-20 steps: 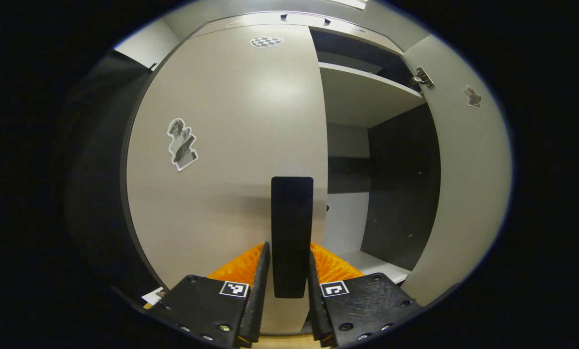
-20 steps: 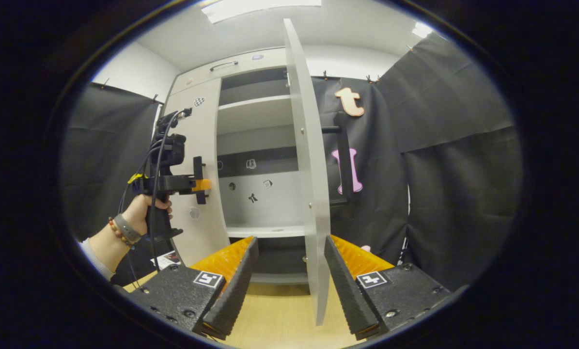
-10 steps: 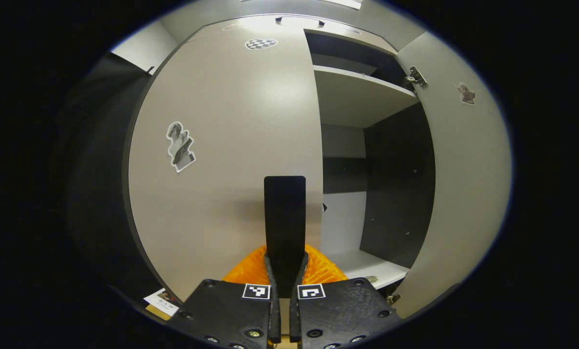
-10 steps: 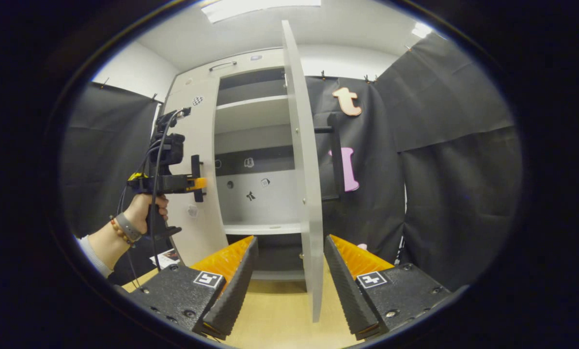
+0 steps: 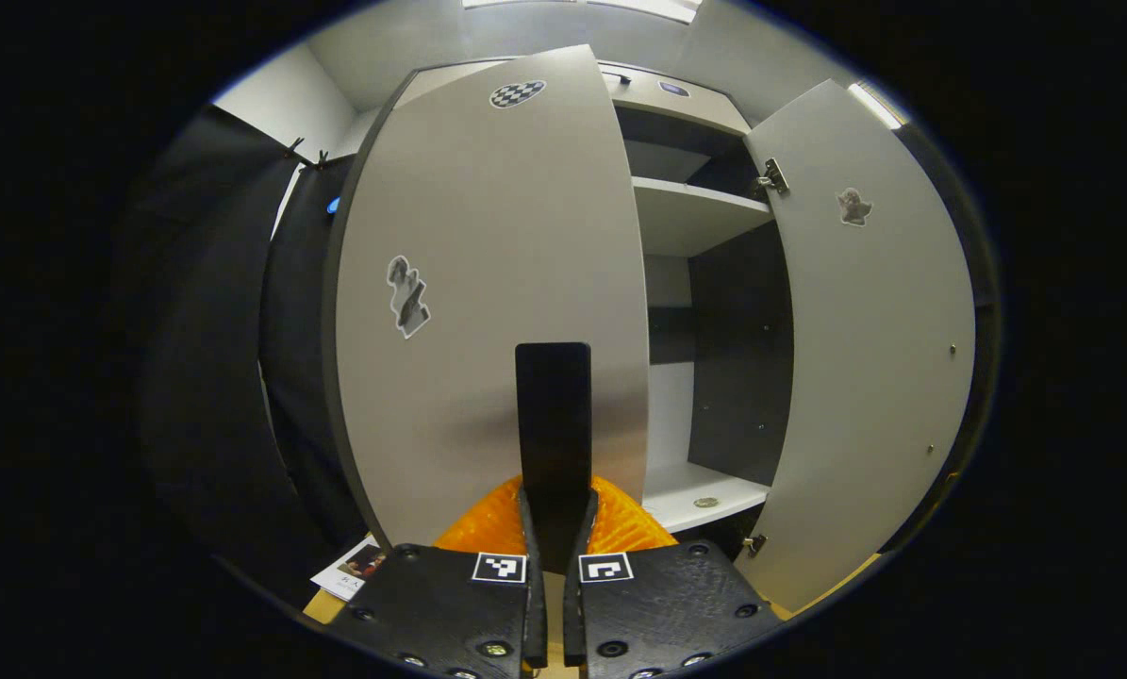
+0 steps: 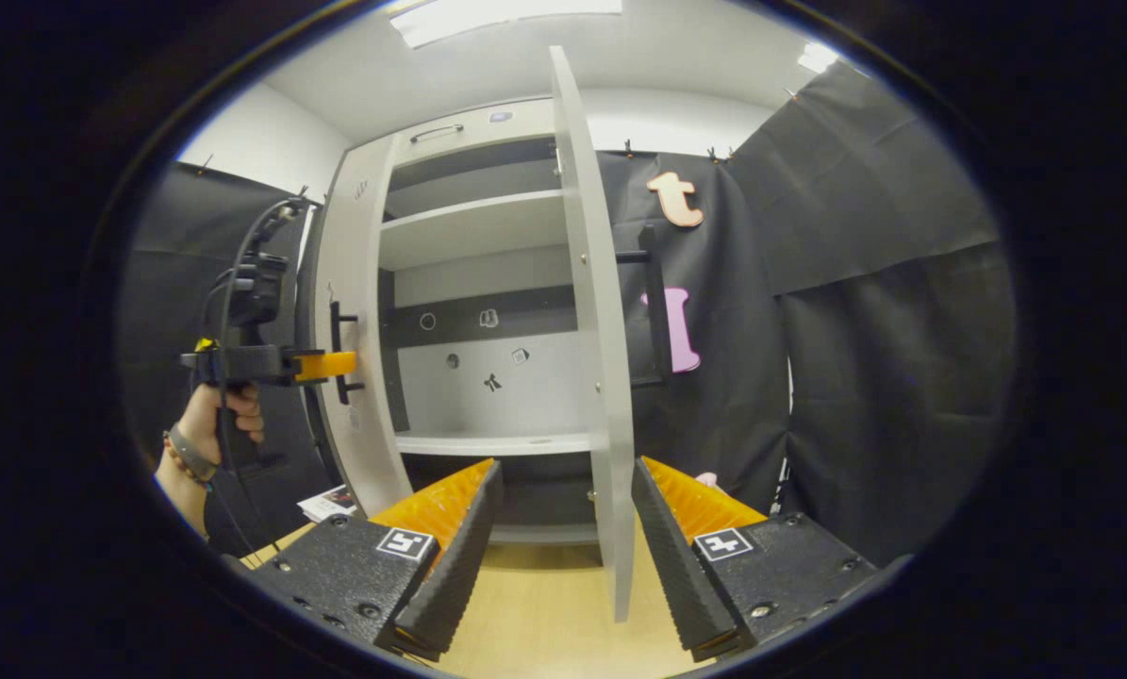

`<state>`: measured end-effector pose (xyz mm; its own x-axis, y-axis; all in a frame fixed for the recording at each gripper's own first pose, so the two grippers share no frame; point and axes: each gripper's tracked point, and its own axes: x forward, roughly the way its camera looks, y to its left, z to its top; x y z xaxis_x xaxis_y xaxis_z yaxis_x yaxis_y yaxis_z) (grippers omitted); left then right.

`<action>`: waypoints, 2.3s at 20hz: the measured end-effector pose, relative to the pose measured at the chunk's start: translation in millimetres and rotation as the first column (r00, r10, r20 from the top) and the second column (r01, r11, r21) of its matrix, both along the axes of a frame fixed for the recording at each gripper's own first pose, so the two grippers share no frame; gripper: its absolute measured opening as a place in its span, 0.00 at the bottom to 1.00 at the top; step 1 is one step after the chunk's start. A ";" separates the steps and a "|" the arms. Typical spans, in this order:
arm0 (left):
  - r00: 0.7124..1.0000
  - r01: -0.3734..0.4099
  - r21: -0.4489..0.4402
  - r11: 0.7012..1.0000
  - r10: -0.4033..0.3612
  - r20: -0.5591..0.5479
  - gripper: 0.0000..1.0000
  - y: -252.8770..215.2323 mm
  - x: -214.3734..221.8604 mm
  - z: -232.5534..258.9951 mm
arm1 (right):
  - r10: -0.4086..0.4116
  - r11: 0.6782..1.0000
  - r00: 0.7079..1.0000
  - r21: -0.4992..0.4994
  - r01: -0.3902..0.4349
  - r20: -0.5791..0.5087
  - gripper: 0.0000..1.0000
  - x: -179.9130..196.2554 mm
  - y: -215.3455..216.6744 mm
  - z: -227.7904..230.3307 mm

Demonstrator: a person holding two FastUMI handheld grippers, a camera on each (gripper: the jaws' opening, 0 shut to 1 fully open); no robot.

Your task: Open the right door of the double-door shoe cabinet with the right hand, and open the left door with the left hand.

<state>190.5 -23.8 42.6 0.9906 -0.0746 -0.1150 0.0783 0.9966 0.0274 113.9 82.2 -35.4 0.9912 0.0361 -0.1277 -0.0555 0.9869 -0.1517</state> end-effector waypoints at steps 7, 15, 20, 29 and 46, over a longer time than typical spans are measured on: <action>0.997 -0.070 0.003 0.998 0.070 0.015 0.05 67.4 -64.3 8.2 | 0.054 0.999 0.999 0.004 -0.054 -0.007 0.86 5.7 22.6 -6.3; 0.997 -0.080 -0.002 0.997 0.080 0.002 0.04 121.4 -82.6 7.6 | 0.118 0.993 0.993 -0.013 -0.119 -0.017 0.86 10.2 50.7 -13.7; 0.992 -0.127 0.013 0.992 0.127 0.030 0.04 150.0 -86.7 11.0 | 0.102 0.995 0.994 -0.016 -0.102 -0.026 0.86 9.0 48.4 -17.1; 0.994 -0.084 -0.025 0.996 0.085 0.066 0.01 199.0 -86.0 14.0 | 0.089 0.996 0.996 -0.027 -0.090 -0.029 0.86 15.7 50.2 -19.3; 0.998 -0.058 -0.081 0.995 0.061 0.033 0.00 45.1 -120.1 -58.0 | 0.048 0.997 0.998 0.063 -0.050 0.032 0.87 21.5 55.8 -15.8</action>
